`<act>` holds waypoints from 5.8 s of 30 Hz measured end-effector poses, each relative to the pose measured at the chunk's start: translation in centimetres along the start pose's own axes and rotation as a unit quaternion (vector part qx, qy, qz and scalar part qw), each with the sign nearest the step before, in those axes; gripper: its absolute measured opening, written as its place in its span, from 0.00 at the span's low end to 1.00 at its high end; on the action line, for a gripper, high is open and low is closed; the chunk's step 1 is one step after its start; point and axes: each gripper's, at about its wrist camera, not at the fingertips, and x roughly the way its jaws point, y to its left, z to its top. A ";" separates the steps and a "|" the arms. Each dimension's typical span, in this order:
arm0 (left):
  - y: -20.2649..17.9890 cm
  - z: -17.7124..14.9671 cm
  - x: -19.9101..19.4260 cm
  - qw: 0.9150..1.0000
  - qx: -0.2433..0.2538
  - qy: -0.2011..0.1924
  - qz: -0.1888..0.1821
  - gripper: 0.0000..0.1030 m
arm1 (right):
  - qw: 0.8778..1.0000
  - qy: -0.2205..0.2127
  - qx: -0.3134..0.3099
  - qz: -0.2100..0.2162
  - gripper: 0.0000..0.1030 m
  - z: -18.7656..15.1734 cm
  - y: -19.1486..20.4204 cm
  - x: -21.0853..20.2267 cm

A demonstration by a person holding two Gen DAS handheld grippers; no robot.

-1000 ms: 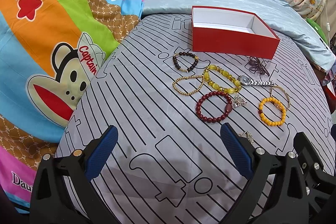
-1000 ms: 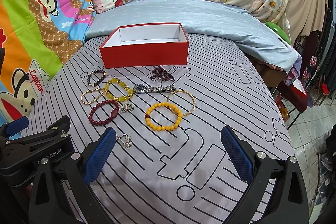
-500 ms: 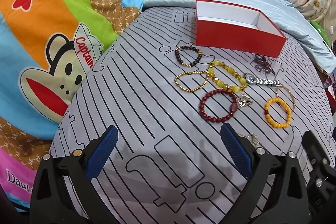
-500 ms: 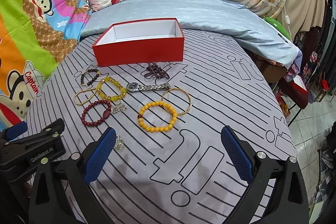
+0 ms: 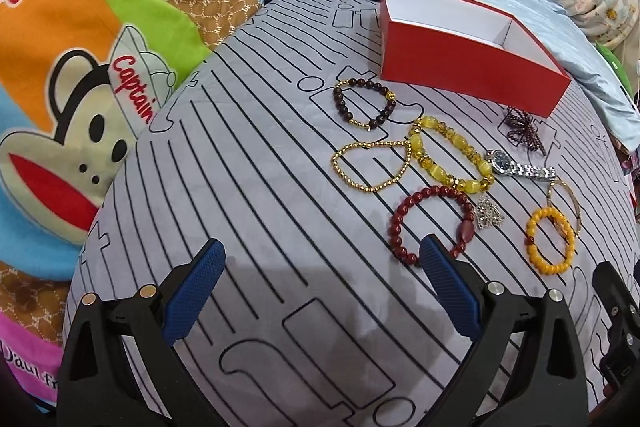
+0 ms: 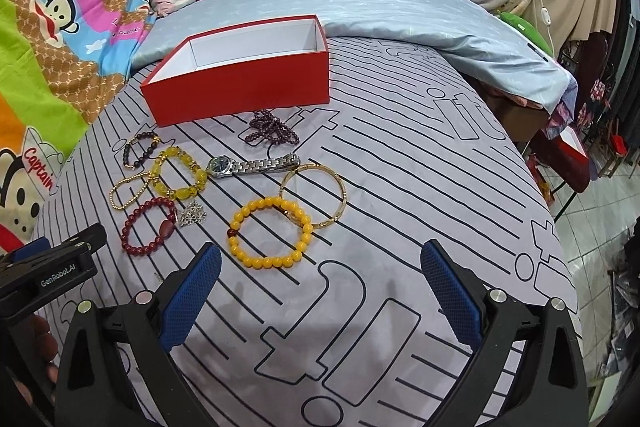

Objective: Organize jewelry
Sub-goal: 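Grasp the yellow bead bracelet with the right tool while the left tool grasps the dark red bead bracelet, then carry both bracelets into the red box and open both tools, then grasp the dark purple beaded strand with the right tool while the left tool moves toward the yellow glass bracelet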

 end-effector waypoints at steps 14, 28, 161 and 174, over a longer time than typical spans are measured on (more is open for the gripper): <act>-1.8 0.1 2.3 0.999 0.022 0.024 -0.017 0.79 | 0.999 0.035 -0.008 0.013 0.62 0.5 0.2 4.0; -2.9 0.4 3.5 0.999 0.036 0.025 -0.028 0.67 | 0.998 0.048 -0.002 0.028 0.08 0.5 0.2 5.9; 0.9 4.6 3.3 0.999 -0.003 -0.022 -0.049 0.67 | 0.995 0.016 -0.052 0.081 0.45 9.1 3.8 10.8; 0.5 4.1 3.8 0.998 0.003 -0.016 -0.057 0.67 | 0.996 0.026 -0.039 0.082 0.04 8.8 2.7 11.5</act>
